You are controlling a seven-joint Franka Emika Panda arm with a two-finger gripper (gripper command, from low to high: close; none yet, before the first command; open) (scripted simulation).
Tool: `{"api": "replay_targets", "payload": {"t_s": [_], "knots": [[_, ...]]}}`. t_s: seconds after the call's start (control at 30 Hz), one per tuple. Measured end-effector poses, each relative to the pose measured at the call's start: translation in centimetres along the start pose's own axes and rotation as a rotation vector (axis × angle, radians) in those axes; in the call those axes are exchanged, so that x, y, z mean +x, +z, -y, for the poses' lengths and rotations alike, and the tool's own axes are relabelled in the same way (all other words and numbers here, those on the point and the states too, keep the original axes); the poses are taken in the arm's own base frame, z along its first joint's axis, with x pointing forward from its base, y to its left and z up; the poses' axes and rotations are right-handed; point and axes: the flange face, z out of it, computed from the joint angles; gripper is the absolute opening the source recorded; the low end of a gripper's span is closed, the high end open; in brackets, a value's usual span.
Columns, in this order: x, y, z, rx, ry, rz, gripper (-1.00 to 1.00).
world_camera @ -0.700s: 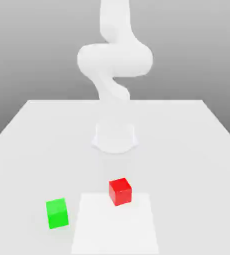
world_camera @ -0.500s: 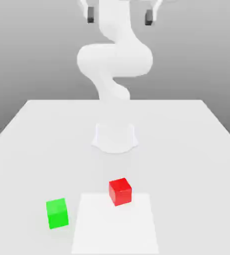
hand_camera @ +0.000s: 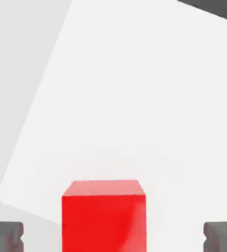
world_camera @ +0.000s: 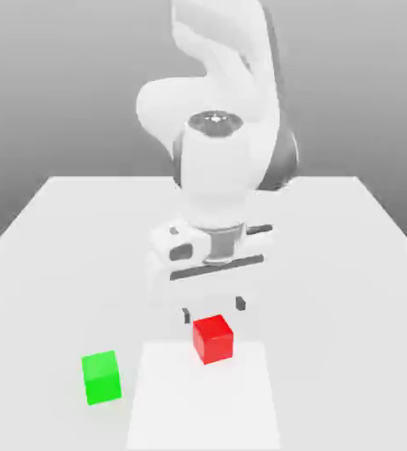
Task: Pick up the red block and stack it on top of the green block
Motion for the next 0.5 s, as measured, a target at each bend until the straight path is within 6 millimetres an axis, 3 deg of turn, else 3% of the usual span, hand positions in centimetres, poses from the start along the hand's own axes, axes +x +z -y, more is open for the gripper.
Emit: {"api": "replay_targets", "payload": {"t_s": [0.07,0.1,0.33,0.5], "knots": [[-0.2,1.7,-0.1,-0.002,-0.002,0.003,0.0],[-0.3,2.4,-0.2,-0.002,-0.002,0.003,-1.0],[-0.3,2.6,-0.2,-0.002,-0.002,0.004,-1.0],[-0.1,-0.8,-0.1,-0.002,-0.001,0.004,-1.0]]}}
